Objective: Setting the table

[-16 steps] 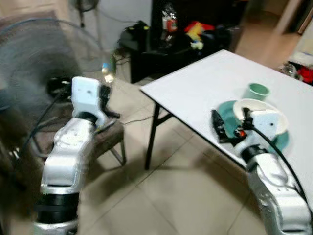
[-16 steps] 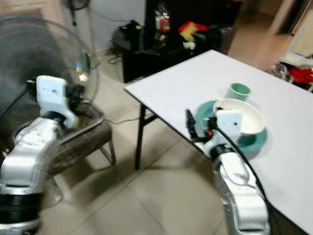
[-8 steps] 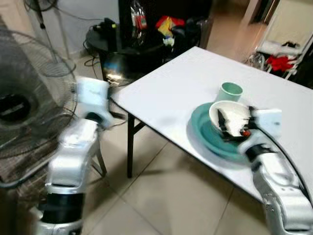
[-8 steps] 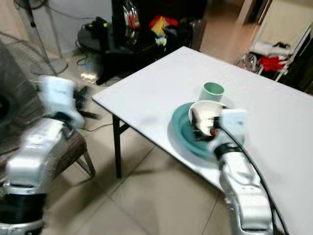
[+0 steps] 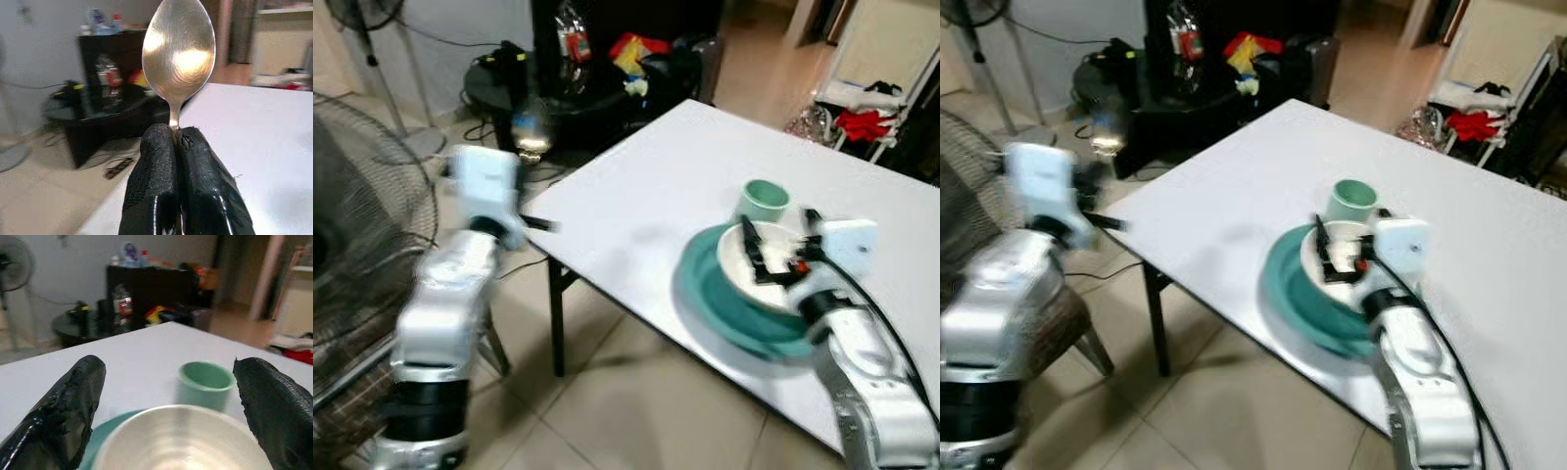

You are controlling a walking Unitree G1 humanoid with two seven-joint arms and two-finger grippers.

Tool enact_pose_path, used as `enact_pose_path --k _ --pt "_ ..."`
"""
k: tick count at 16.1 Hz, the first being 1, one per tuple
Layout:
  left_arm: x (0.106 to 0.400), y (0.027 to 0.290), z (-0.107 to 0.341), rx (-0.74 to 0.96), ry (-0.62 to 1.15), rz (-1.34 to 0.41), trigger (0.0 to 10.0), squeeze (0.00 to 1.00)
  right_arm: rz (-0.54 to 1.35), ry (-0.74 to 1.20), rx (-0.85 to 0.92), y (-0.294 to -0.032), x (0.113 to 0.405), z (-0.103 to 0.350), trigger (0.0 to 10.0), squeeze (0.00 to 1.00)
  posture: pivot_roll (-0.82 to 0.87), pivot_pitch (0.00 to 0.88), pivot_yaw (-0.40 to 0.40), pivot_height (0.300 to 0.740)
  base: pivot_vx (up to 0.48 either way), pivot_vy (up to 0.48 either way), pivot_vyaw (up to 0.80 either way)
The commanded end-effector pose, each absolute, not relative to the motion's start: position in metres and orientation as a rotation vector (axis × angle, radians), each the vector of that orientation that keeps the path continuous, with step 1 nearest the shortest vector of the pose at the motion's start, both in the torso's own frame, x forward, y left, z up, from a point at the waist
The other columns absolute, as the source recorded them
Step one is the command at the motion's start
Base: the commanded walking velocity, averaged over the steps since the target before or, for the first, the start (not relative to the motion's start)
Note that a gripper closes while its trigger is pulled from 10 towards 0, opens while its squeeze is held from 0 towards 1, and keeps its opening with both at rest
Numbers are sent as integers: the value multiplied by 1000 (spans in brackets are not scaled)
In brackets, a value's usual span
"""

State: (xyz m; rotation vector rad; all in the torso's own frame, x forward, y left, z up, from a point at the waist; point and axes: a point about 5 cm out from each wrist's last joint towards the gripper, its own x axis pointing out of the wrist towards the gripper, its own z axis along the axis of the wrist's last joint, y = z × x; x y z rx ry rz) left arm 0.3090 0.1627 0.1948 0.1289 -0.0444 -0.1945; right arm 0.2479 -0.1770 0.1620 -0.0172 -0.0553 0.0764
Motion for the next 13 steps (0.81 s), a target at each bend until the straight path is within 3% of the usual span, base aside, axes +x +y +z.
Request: enact_pose_path --k 1,13 --pt "309 172 202 139 -66 -169 10000 0 87 -79 -18 -173 249 167 10000 0 45 0 -41 740 345 0 0" --pt "319 157 199 127 -62 -230 10000 0 1 -80 -5 -181 237 167 10000 0 -11 0 15 740 347 0 0"
